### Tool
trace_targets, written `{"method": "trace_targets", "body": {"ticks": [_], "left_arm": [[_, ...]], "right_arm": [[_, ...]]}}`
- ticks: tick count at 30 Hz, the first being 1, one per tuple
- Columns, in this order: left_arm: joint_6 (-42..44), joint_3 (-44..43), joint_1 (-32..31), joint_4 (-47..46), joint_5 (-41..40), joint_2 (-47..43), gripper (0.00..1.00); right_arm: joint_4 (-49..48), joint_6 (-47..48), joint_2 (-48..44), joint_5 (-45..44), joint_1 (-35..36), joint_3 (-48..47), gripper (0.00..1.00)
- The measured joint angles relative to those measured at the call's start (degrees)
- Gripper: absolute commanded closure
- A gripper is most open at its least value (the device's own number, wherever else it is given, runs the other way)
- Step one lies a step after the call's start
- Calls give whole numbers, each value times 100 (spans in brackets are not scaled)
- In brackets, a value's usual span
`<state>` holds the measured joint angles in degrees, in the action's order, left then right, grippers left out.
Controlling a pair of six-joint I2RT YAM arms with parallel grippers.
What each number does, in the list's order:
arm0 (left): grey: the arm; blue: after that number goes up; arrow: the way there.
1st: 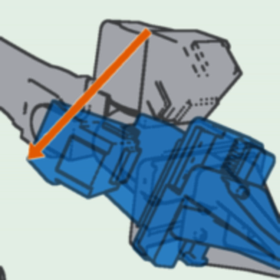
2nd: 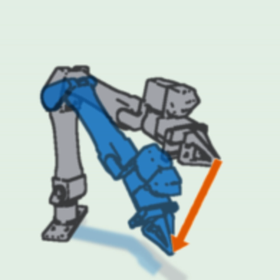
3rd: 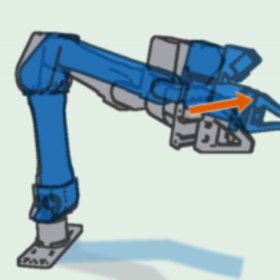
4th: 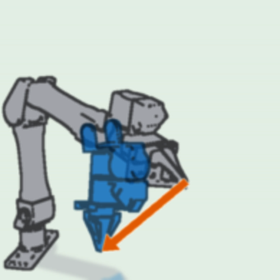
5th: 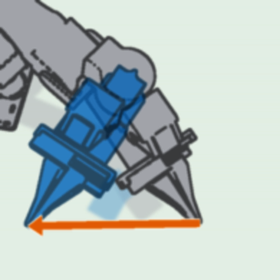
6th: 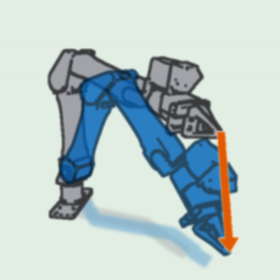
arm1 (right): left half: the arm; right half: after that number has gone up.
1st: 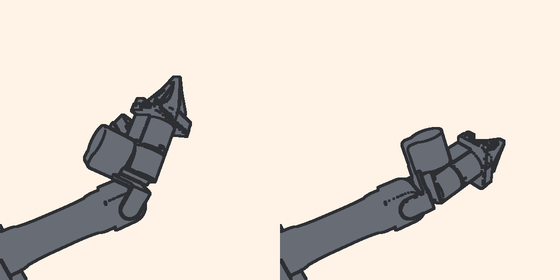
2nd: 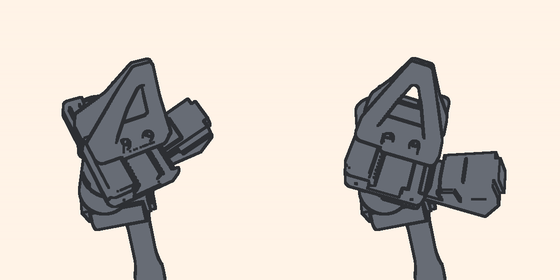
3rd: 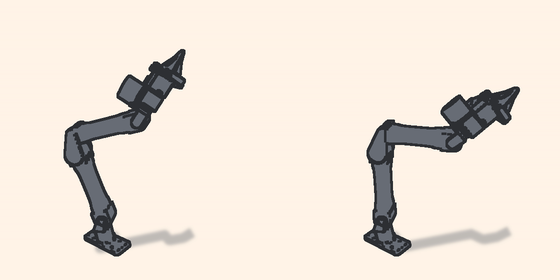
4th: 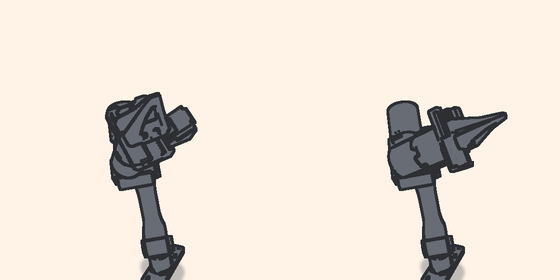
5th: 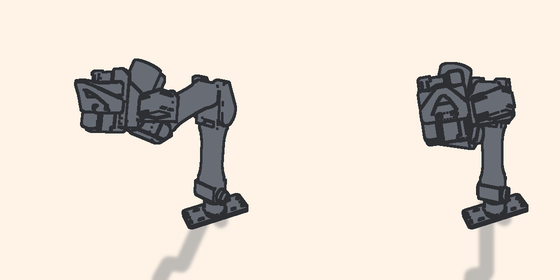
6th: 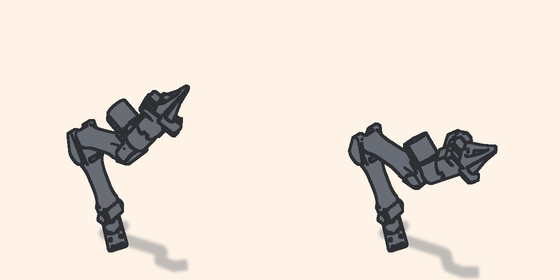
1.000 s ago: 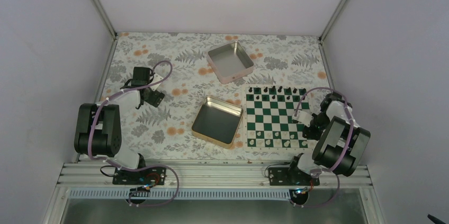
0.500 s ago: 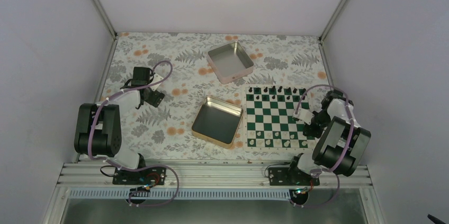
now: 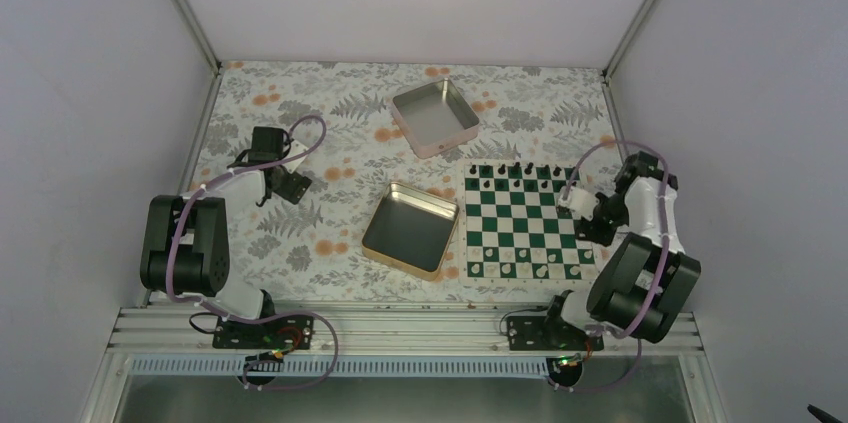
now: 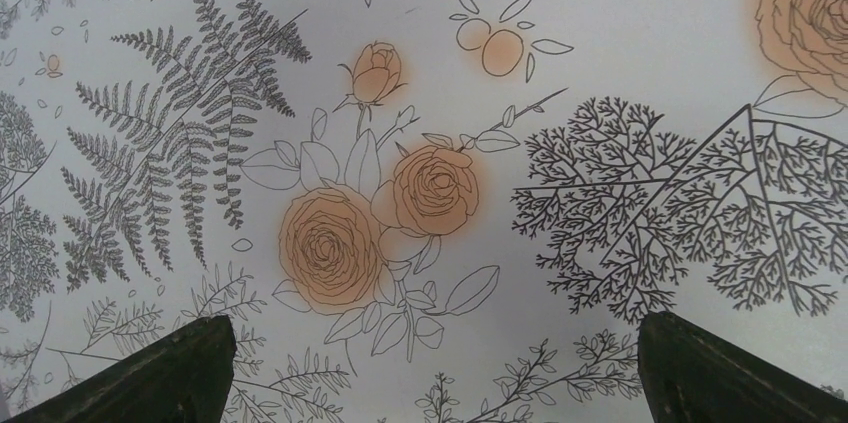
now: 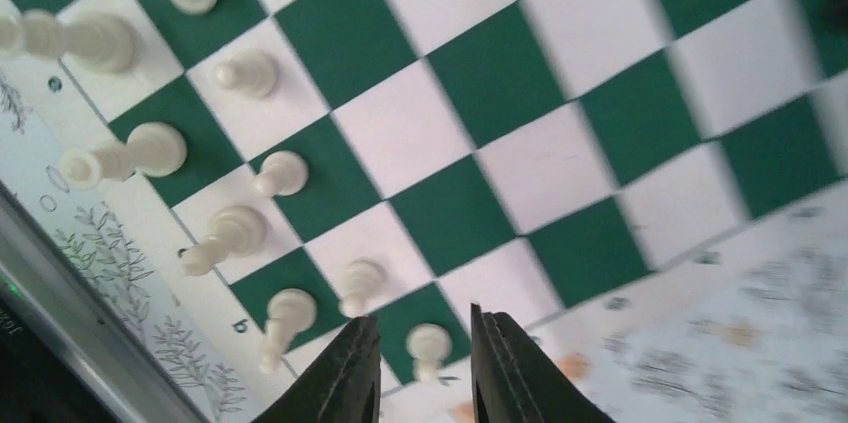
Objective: Set up the chess pieces on the board
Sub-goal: Place the chess piece on the chessboard, then reset both arms
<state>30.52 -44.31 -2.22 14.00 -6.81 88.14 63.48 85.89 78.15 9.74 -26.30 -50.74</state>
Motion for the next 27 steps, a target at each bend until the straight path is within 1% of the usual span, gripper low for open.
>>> {"method": "trace_targets", "body": {"ticks": [1,2,3,4,6,9,11,13,15,17,18,21,24,27], "left_arm": [[0,0,-4,2,0,0,0],[0,0,-15,2,2,0,0],[0,0,-15,2,7,0,0],[-2,0,-17,2,15,0,0],[-4,0,-20,4,22,-2,0],[-13,-2,-20,31,44,-59,0],[-42,-9,-17,68,87,-168,0],[-101,-52,-20,131,136,-308,0],[-162,-155,-20,162,197,-450,0],[-258,-291,-20,181,258,-592,0],[-319,-358,-20,179,282,-667,0],[-483,-520,-20,164,297,-835,0],[-605,-562,-39,114,297,-997,0],[-723,-562,-90,94,267,-1097,0]], "right_arm": [[90,13,-61,79,11,-175,59],[149,22,-116,160,15,-321,41],[254,42,-177,269,35,-518,13],[332,55,-240,380,37,-710,2],[494,111,-380,748,39,-1198,0],[612,74,-601,1576,46,-2017,0],[507,-149,-767,2345,52,-2549,0],[219,-518,-968,3036,70,-2824,0],[-291,-1115,-1307,3849,81,-2903,0],[-975,-1910,-1685,4586,81,-2793,0],[-1587,-2507,-1945,4994,81,-2583,0],[-3195,-4216,-2594,5803,83,-1869,0],[-4216,-5335,-2765,6284,109,-1596,0],[-4586,-5829,-2527,6496,118,-1685,0]]}}
